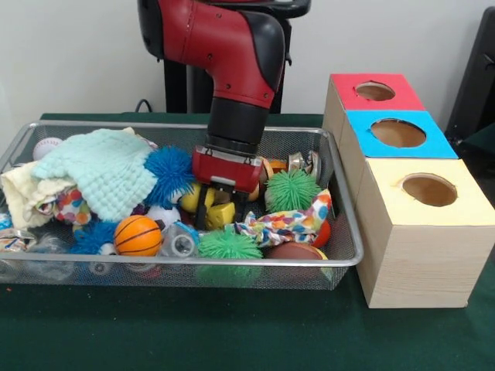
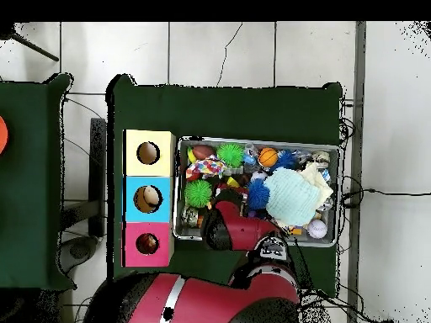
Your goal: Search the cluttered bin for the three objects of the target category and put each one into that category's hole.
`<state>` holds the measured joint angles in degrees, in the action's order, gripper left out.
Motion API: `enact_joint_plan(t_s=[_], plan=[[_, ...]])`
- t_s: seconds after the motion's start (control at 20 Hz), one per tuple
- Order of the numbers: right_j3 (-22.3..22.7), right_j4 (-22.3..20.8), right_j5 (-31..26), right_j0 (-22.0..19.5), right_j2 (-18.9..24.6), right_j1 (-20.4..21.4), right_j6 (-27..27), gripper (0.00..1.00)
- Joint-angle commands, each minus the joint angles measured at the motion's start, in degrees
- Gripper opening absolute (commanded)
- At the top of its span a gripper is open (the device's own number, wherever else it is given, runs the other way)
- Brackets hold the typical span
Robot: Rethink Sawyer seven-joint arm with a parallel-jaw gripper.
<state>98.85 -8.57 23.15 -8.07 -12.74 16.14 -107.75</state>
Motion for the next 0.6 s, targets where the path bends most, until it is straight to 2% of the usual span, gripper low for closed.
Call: enact_joint_plan(t_s=[0.05,0.35,0.5,0.6], plan=[[-7.8,0.7,-1.9,-4.4,-1.5,-7.7,-4.0,1.00],[-9.3,3.0,-5.8,-3.5,-6.0,-10.4,-2.6,1.00],[-9.6,5.2,-9.9,-2.6,-8.5,-11.4,-2.4,1.00],[-9.5,6.8,-9.6,-1.3,-10.5,-12.3,-2.8,1.00]])
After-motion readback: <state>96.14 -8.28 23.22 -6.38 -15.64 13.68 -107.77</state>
